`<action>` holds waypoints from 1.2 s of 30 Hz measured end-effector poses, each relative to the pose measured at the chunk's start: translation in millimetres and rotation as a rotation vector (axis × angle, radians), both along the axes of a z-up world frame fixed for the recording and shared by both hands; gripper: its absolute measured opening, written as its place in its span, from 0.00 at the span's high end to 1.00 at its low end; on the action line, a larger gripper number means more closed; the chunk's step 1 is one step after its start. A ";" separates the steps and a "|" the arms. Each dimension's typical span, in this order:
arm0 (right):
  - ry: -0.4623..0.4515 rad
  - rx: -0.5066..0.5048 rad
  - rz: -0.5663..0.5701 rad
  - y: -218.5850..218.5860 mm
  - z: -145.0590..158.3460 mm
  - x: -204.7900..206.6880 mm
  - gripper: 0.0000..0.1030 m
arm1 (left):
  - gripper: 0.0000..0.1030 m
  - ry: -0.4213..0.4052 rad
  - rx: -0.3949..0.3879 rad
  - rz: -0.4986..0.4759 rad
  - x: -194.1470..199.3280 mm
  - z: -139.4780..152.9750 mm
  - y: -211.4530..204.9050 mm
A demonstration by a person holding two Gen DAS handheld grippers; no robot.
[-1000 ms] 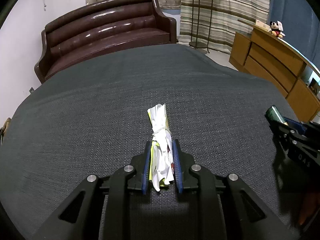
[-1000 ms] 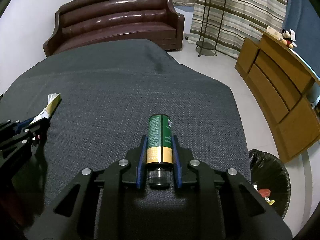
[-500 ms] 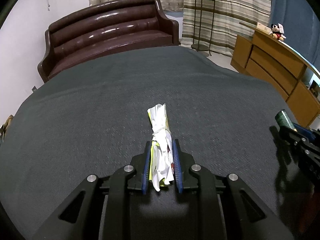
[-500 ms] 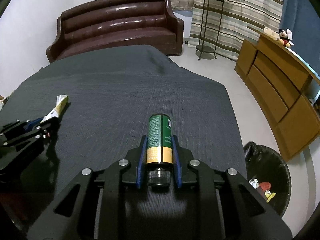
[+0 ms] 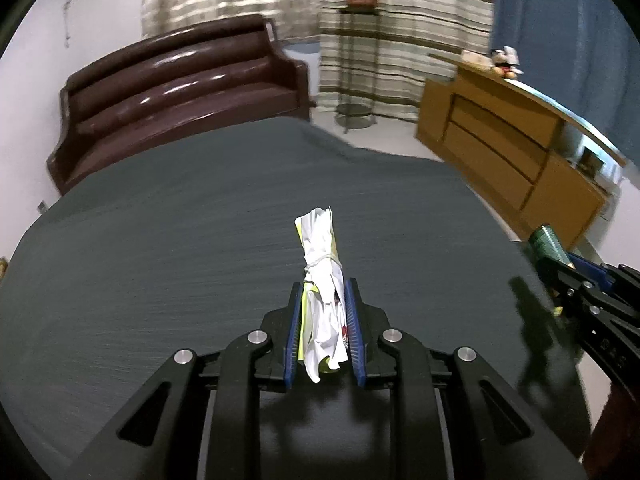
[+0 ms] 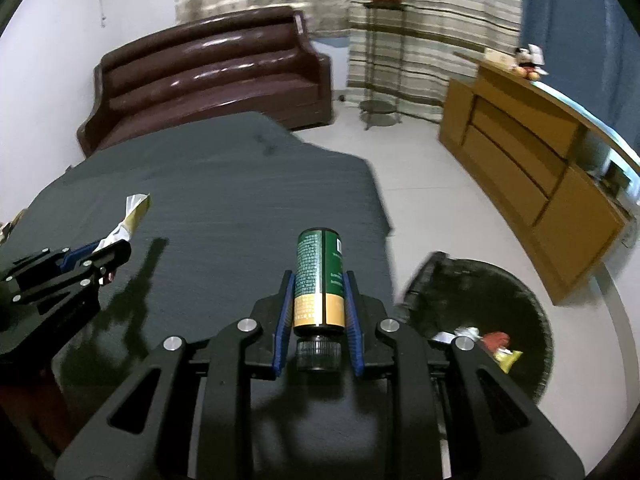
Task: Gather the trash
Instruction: 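Carry the paper bundle and can with both tools over the black bin, then open both tools to drop the paper and can into the bin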
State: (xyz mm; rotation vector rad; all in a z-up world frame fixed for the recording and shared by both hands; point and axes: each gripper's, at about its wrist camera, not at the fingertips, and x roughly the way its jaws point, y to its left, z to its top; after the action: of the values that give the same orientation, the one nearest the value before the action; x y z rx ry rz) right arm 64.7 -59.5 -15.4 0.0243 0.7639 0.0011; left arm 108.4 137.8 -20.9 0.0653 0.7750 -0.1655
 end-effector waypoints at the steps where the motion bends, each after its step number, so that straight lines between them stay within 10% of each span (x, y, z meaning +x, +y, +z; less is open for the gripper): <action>1: -0.004 -0.002 -0.014 -4.9 0.5 -3.3 0.77 | 0.79 -0.004 -0.001 -0.014 -1.5 1.0 -6.5; 36: -0.029 0.030 -0.310 -163.7 -17.9 -43.8 0.77 | 0.79 -0.030 0.049 -0.342 -17.2 -15.0 -194.0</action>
State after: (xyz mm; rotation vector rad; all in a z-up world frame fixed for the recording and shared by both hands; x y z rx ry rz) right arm 20.9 -223.3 -33.3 0.1709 0.7247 -0.2809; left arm 91.2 -56.2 -35.8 0.2464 0.7339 -0.4689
